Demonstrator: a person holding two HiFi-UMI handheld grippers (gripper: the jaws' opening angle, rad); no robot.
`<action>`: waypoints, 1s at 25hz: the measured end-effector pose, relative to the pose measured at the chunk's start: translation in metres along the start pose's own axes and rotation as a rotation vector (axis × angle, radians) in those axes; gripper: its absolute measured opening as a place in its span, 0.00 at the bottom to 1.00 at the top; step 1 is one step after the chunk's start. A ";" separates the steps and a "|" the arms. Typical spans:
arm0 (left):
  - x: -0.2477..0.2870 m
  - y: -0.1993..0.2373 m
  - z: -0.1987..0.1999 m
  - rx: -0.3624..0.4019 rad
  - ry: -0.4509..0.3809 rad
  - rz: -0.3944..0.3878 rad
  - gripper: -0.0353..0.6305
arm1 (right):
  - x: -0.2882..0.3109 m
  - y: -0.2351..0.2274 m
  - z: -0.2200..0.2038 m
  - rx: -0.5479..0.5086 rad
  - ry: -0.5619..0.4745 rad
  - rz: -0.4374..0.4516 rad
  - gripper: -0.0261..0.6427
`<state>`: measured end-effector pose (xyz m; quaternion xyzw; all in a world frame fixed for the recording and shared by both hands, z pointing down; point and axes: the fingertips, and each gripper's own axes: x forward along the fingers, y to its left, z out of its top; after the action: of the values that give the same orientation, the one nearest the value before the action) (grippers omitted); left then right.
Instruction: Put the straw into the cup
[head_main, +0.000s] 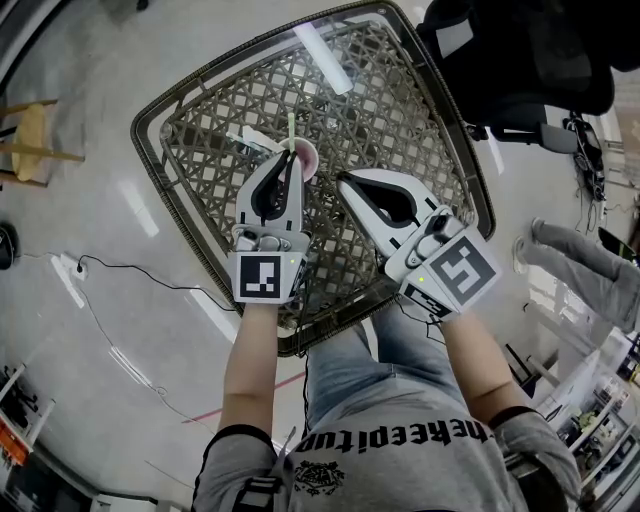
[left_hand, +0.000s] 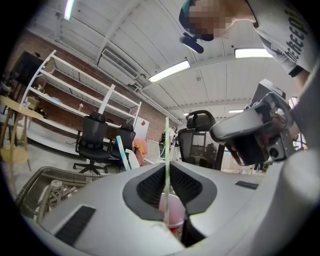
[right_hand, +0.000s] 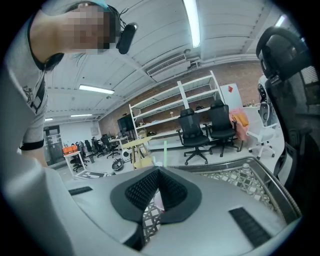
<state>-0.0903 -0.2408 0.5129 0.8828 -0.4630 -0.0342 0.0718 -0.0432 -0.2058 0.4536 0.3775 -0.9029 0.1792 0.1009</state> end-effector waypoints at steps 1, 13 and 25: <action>0.000 -0.001 -0.001 0.008 0.004 -0.003 0.14 | 0.000 0.000 0.000 0.001 0.000 0.001 0.05; -0.006 -0.007 -0.001 0.039 0.054 -0.014 0.14 | -0.004 0.004 0.004 0.000 -0.008 0.017 0.05; -0.026 -0.021 0.037 0.049 0.038 0.004 0.10 | -0.011 0.026 0.028 -0.025 -0.051 0.075 0.05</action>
<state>-0.0924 -0.2115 0.4730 0.8839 -0.4639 -0.0059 0.0588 -0.0550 -0.1927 0.4184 0.3465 -0.9209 0.1617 0.0756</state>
